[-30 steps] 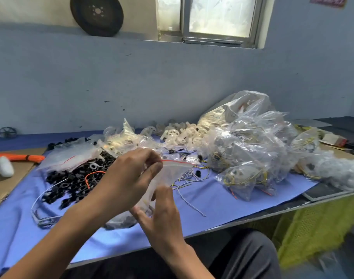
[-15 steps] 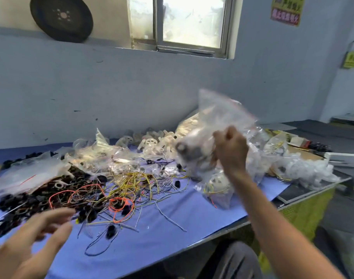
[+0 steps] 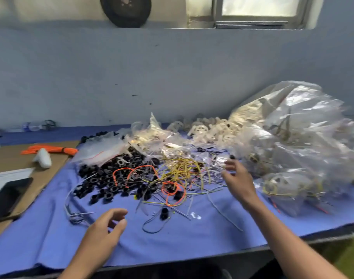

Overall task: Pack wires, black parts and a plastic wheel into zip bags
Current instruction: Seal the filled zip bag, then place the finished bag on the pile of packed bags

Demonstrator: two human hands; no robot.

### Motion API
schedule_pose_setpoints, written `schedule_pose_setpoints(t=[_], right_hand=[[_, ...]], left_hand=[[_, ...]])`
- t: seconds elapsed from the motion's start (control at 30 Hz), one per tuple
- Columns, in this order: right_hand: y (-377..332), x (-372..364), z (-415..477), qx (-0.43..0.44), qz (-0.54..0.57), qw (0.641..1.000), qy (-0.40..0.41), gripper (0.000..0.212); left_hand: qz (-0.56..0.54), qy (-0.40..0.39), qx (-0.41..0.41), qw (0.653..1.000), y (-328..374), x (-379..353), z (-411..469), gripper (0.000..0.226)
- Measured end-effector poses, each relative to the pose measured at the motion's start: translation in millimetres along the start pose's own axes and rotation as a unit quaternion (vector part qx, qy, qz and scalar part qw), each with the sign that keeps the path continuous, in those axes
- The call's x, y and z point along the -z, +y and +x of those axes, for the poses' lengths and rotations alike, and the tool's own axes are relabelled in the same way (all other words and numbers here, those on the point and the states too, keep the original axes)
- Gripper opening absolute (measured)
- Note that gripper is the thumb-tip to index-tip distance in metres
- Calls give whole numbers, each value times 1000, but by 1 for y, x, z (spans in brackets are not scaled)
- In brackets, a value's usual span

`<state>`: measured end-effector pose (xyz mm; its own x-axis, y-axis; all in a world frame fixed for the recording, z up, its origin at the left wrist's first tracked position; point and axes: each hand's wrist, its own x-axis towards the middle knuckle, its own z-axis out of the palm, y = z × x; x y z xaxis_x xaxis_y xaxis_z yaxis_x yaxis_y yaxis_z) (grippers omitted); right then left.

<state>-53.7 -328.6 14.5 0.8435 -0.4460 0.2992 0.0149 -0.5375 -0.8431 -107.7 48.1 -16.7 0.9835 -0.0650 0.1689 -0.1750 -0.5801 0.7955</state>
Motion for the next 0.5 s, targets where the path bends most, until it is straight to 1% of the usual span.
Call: schedule_pose_setpoints(t=[0.07, 0.17, 0.27, 0.33, 0.43, 0.5], right_hand=[[8, -34, -14, 1, 1, 1000, -21, 21], [3, -67, -14, 9, 15, 1000, -23, 16], [6, -93, -15, 57, -21, 997, -41, 17], [15, -103, -17, 82, -48, 994, -46, 19], [24, -106, -15, 79, -74, 994, -32, 13], [24, -106, -15, 81, -90, 992, -34, 10]], left_hand=[[7, 18, -4, 1000, -5, 6, 13, 18], [13, 40, 6, 999, -10, 17, 39, 19], [45, 56, 4, 997, -17, 23, 76, 19], [68, 90, -3, 994, -23, 28, 108, 19], [134, 153, 4, 979, -32, 40, 167, 11], [175, 183, 20, 967, -42, 46, 208, 16]])
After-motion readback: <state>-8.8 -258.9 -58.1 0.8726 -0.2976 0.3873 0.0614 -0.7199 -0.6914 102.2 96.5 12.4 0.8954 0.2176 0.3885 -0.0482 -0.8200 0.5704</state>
